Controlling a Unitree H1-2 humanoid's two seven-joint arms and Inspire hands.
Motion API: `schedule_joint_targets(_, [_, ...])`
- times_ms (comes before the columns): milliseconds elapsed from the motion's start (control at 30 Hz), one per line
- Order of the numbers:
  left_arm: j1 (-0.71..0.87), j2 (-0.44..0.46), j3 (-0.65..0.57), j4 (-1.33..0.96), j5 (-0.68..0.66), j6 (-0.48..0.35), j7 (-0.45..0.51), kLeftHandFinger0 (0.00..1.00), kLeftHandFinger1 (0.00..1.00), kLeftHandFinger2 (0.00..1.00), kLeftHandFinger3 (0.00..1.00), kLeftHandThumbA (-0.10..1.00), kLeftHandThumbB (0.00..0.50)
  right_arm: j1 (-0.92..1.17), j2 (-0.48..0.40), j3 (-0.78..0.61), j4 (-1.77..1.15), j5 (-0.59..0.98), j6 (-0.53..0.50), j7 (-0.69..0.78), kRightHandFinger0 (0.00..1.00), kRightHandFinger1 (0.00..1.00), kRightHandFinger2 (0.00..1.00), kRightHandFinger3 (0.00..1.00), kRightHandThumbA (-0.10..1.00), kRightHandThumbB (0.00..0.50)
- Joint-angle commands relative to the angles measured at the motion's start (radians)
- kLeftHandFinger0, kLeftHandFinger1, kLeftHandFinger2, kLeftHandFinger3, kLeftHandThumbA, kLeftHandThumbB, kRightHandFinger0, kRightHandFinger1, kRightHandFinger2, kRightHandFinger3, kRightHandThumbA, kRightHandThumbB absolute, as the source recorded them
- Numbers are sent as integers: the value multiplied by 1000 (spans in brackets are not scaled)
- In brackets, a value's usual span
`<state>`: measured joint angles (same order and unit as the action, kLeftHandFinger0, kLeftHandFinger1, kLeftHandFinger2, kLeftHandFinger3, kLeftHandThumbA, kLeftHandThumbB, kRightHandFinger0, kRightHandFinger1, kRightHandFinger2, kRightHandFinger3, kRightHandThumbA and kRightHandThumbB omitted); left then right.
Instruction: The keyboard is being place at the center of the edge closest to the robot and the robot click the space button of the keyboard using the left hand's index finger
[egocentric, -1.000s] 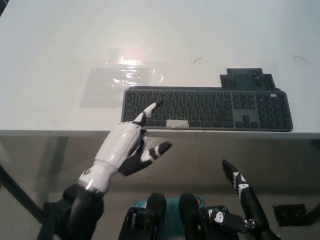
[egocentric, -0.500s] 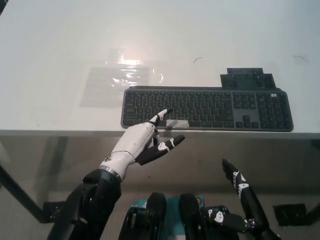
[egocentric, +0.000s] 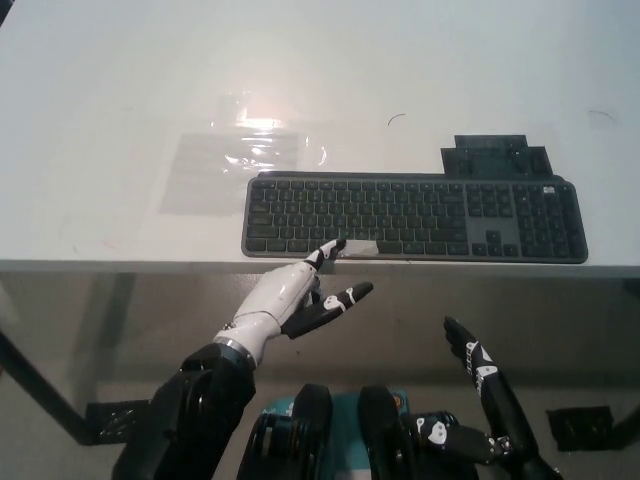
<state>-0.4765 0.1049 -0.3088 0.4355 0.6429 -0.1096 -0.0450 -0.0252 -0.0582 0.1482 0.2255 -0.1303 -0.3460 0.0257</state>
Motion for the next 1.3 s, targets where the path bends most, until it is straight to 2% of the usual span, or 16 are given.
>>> schedule_joint_targets(0, [-34,-10,-22,6,16,-26,52,0,81,169,1000,1000,306,-18,-4,-2,-16,1,-39,8,1000,1000,1000,1000,1000,341])
schedule_joint_targets(267, [-14,-21,-75,1,40,-9,65,0,60,132,1000,1000,324,-18,-3,-3,-22,0,-32,6,1000,1000,1000,1000,1000,344])
schedule_joint_targets(367, [-5,-20,-93,6,42,-10,67,0,78,158,1000,1000,305,-21,-5,-1,-21,-6,-34,4,1000,1000,1000,1000,1000,341])
schedule_joint_targets(433, [2,-20,-97,35,39,-16,81,14,106,175,1000,1000,304,-22,-5,-1,-21,-7,-35,4,1000,1000,1000,1000,1000,338])
schedule_joint_targets(600, [-1,-23,-96,143,26,-24,106,3,91,154,1000,1000,323,-24,-9,-1,-26,-9,-32,6,1000,1000,1000,1000,998,327])
schedule_joint_targets(667, [-4,-20,-90,206,12,-50,122,32,119,180,1000,1000,311,-29,-9,-1,-21,0,-31,9,1000,1000,1000,1000,975,330])
schedule_joint_targets(867, [-18,-12,-77,330,-23,-109,160,4,136,191,1000,1000,268,-33,-8,-2,-21,-6,-24,4,1000,1000,1000,1000,982,336])
schedule_joint_targets(1000, [-15,-3,-67,356,-48,-128,155,32,191,242,1000,1000,290,-35,-9,1,-13,-13,-37,2,1000,1000,1000,1000,974,319])
schedule_joint_targets(1133, [-9,3,-67,354,-64,-129,143,85,360,353,1000,1000,308,-34,-7,1,-14,-9,-32,5,1000,1000,1000,1000,959,325])
schedule_joint_targets(1267, [1,5,-77,339,-63,-124,141,113,380,364,1000,1000,320,-32,-6,3,-10,-13,-31,6,1000,1000,1000,1000,953,323])
